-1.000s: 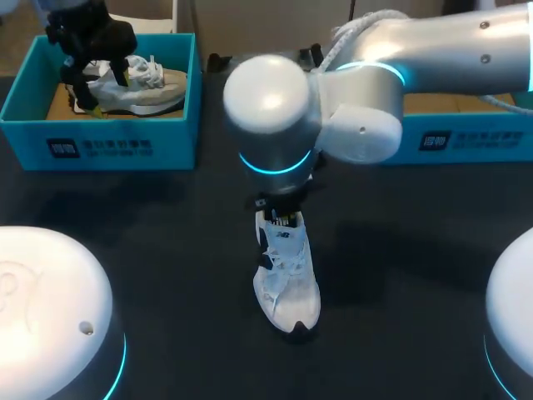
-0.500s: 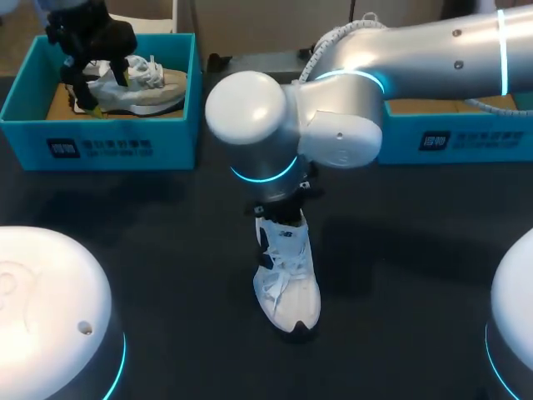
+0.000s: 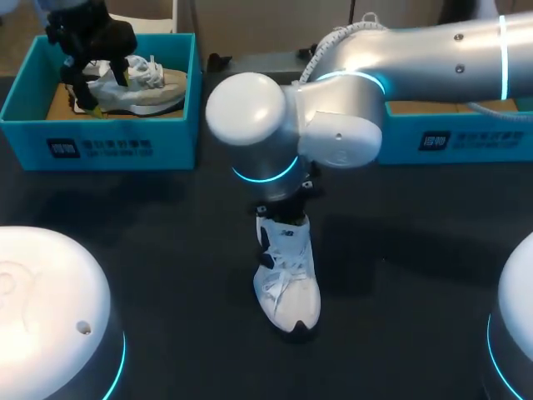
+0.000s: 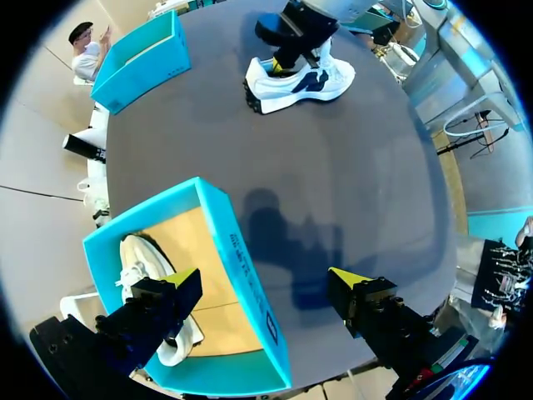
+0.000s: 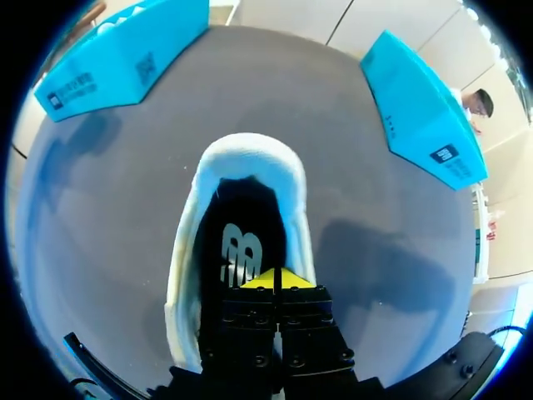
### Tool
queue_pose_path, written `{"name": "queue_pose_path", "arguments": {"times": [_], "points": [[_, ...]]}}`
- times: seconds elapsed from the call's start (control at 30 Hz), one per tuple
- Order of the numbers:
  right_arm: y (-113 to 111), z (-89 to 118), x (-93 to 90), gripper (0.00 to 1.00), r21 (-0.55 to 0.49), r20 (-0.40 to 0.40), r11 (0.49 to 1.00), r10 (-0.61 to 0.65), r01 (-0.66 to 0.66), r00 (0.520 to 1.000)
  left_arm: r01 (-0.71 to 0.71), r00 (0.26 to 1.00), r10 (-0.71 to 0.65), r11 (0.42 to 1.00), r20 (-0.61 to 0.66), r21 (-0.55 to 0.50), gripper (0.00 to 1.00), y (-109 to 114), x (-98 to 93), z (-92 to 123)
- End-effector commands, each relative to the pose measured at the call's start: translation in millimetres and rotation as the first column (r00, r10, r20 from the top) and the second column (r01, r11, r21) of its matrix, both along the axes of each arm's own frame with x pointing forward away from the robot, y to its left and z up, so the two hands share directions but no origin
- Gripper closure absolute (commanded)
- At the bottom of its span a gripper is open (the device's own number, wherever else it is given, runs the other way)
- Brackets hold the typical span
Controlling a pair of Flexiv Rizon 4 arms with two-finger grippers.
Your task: Take the shoe out of the shoebox, open the shoe tongue, remove and reinsert the insole, then place the shoe into the shoebox
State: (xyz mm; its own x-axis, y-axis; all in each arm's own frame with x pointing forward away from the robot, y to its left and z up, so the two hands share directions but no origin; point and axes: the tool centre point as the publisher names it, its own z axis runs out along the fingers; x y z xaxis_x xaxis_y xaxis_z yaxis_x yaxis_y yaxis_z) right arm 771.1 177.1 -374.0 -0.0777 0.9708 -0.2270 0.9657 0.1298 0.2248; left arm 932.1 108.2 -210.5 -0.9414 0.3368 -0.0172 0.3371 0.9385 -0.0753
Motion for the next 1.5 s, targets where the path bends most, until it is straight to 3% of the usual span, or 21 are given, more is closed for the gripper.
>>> {"name": "queue_pose_path", "arguments": {"times": [0.03,0.17,0.37,0.63,0.73,0.9,1.13,1.37,1.5], "points": [[-3,-13,5.3,1.0,0.04,-0.032,0.999,0.014,-0.012,0.999,0.001,1.0,-0.001,1.0,0.001,0.001,0.0,0,-0.4,0],[-1,-34,9.2,1.0,0.07,-0.062,0.997,0.026,-0.022,0.998,0.001,1.0,-0.001,1.0,0.001,0.001,0.0,0,-0.4,0],[-2,-45,11.4,1.0,0.081,-0.09,0.997,0.02,-0.013,0.996,0.001,1.0,-0.001,1.0,0.001,0.001,0.0,0,-0.4,0],[6,-7,5.8,1.0,0.058,-0.039,0.998,0.033,-0.031,0.999,0.001,1.0,-0.001,1.0,0.001,0.001,0.0,0,-0.4,0],[10,-4,6.0,1.0,0.094,-0.049,0.995,0.029,-0.024,0.998,0.001,1.0,-0.001,1.0,0.001,0.001,0.0,0,-0.4,0],[15,-22,8.4,1.0,0.185,-0.125,0.983,0.034,-0.01,0.992,0.001,1.0,-0.001,1.0,0.001,0.001,0.0,0,-0.4,0],[14,-43,9.5,1.0,0.237,-0.174,0.972,0.035,0.007,0.984,0.001,1.0,-0.001,1.0,0.001,0.001,0.0,0,-0.4,0],[16,-6,-3.3,1.0,0.194,-0.132,0.981,0.013,0.013,0.991,0.001,1.0,-0.001,1.0,0.001,0.001,0.0,0,-0.4,0],[15,12,-8.0,1.0,0.171,-0.155,0.985,0.024,0.003,0.988,0.001,1.0,-0.001,1.0,0.001,0.001,0.0,0,-0.4,0]]}}
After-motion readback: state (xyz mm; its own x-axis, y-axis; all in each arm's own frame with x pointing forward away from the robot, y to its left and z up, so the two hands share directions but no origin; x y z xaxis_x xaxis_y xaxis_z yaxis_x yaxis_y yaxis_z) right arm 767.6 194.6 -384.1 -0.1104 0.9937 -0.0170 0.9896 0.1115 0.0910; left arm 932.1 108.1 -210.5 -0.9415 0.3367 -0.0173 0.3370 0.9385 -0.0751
